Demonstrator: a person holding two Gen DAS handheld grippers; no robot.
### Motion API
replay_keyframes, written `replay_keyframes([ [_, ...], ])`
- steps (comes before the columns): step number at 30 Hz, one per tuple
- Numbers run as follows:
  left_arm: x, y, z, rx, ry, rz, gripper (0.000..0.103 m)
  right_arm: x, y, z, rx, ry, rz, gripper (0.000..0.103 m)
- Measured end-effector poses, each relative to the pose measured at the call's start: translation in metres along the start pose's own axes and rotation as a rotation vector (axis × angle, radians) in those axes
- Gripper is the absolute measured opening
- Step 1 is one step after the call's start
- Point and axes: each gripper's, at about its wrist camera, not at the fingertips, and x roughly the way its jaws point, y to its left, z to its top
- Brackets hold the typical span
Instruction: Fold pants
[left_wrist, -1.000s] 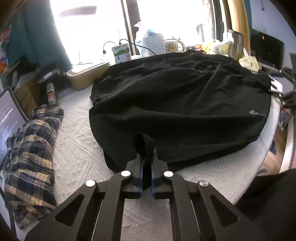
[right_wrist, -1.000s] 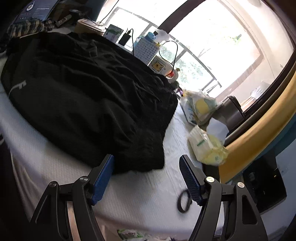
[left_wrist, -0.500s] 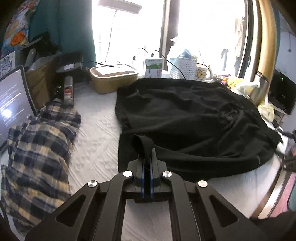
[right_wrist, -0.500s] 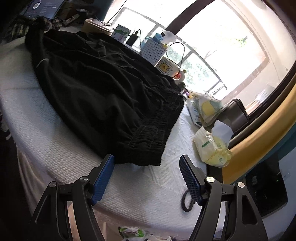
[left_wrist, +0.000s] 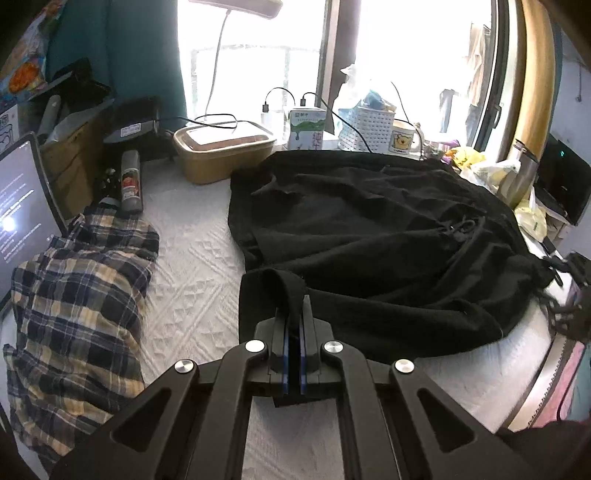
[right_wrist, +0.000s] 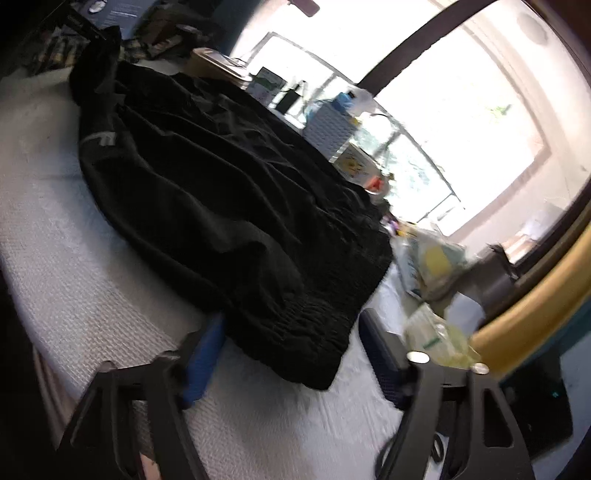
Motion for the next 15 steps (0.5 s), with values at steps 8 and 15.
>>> replay_keyframes([
  [8, -0.028, 0.003, -0.013, -0.003, -0.058, -0.043, 0.002, -0.009, -0.013, -0.001, 0.109, -0.061, 0.022, 0.031],
  [15, -0.061, -0.006, -0.014, 0.024, -0.101, -0.060, 0.002, -0.051, -0.035, 0.001, 0.292, -0.128, 0.054, 0.024],
])
